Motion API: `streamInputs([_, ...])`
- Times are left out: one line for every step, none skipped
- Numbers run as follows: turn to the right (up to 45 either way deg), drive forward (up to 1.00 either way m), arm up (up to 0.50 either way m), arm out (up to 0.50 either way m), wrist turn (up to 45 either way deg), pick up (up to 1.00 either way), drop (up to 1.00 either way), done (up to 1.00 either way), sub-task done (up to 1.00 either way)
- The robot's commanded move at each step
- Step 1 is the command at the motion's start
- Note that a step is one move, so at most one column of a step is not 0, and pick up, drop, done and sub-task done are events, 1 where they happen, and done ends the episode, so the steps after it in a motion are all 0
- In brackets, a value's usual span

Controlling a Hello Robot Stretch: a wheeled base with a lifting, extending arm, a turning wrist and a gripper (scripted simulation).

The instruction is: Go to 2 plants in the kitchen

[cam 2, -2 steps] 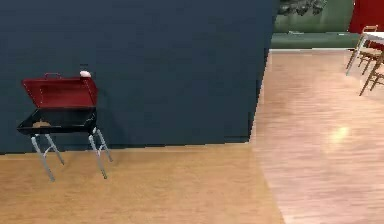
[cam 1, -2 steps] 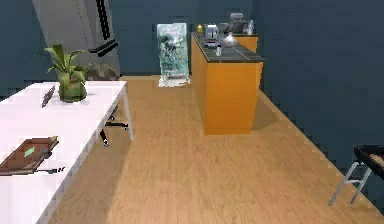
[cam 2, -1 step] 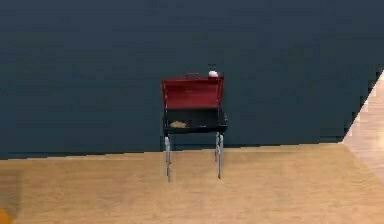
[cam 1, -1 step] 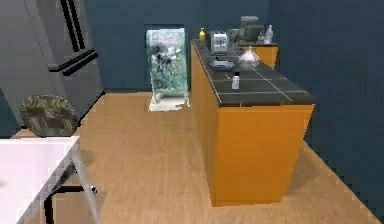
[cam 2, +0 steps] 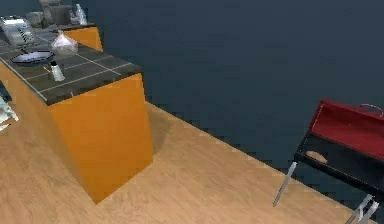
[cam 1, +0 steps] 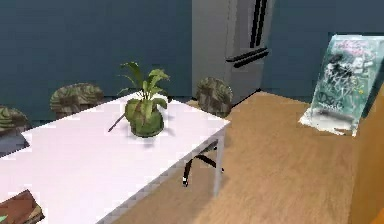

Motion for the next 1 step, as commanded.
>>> streamInputs([-12.0, 0.0, 0.0, 0.0, 0.0, 0.0, 0.0, 0.0, 0.0])
